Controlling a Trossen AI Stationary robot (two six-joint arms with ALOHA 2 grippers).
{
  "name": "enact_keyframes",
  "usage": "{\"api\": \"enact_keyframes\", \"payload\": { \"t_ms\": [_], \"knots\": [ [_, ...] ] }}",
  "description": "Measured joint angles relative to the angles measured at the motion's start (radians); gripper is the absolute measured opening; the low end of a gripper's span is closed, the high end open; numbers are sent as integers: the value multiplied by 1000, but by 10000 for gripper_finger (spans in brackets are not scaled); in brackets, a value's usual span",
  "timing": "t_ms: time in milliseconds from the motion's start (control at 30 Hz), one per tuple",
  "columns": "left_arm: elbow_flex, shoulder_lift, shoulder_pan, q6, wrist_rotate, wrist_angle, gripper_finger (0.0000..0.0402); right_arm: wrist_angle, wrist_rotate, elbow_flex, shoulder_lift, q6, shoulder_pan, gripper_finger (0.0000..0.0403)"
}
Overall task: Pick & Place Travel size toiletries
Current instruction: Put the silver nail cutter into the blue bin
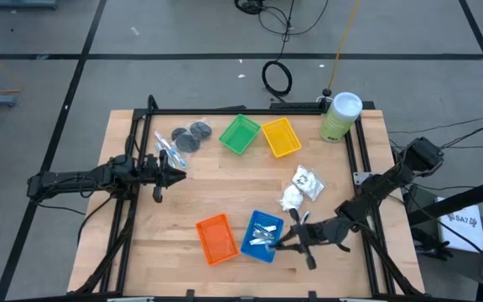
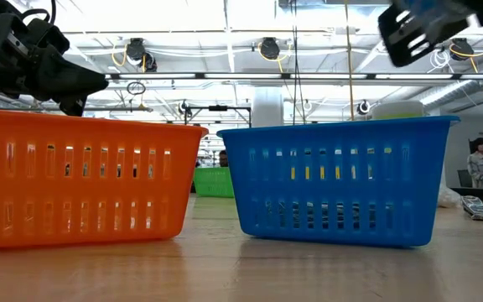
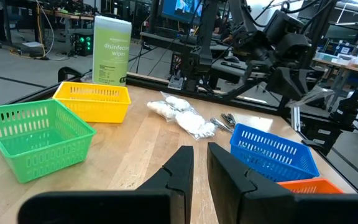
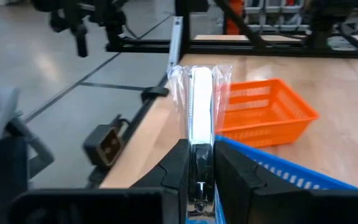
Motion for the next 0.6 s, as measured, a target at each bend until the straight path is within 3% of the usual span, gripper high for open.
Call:
{"api": "enact_keyframes", "payload": {
  "t_ms": [267, 467, 600],
  "knots": [
    [0, 0, 0, 0, 0, 0, 44, 133, 0, 1, 70, 29, -19, 50],
    [0, 0, 0, 0, 0, 0, 44, -17, 24, 89, 70, 50, -19, 50],
    [0, 0, 0, 0, 0, 0, 44, -248, 56, 208, 69, 109, -17, 50]
  ]
}}
